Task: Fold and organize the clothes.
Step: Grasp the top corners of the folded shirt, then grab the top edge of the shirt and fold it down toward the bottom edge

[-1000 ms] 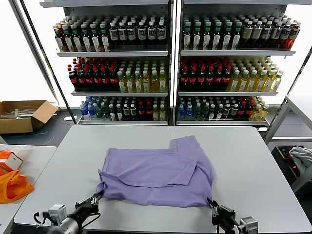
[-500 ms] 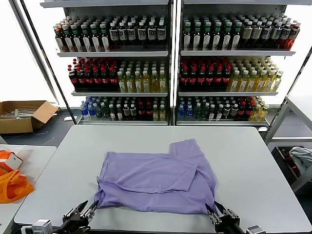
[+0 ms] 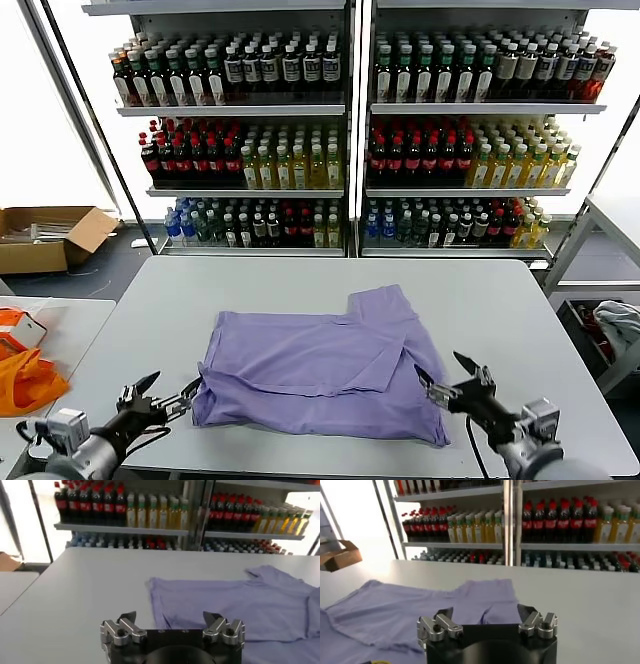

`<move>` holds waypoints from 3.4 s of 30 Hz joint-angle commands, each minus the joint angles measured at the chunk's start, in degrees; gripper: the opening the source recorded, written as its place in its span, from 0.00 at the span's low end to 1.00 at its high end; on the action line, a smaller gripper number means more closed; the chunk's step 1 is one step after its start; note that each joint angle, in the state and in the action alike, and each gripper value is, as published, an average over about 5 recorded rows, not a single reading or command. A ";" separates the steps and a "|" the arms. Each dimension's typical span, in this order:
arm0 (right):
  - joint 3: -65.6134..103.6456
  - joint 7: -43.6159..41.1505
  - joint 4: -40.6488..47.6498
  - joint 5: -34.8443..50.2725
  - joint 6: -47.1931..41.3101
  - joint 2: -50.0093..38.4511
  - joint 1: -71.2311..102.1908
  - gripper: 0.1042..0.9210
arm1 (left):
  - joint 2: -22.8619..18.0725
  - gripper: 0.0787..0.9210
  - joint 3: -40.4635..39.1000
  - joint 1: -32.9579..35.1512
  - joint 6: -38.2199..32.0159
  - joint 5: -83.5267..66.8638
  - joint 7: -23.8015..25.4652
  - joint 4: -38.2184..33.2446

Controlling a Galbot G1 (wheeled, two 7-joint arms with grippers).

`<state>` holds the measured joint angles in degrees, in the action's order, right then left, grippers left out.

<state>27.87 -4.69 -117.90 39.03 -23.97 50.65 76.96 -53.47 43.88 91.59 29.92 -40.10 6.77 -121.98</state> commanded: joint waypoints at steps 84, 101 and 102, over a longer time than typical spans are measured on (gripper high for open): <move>-19.70 4.41 24.64 7.08 -7.92 8.79 -35.09 0.00 | 7.13 0.01 -32.07 -42.73 -4.17 -3.95 7.63 31.55; -3.10 15.83 -6.52 17.03 -6.87 -2.65 -4.47 0.00 | 13.84 0.01 -17.58 -19.58 -3.93 -3.86 6.38 11.33; -2.05 15.93 -7.80 16.89 -6.90 -2.90 -2.54 0.00 | 13.70 0.01 -16.89 -18.17 -3.72 -3.51 6.23 10.62</move>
<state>19.16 7.17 -112.79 52.29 -31.02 51.17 61.76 -41.68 20.67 62.65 25.96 -43.98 13.44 -102.75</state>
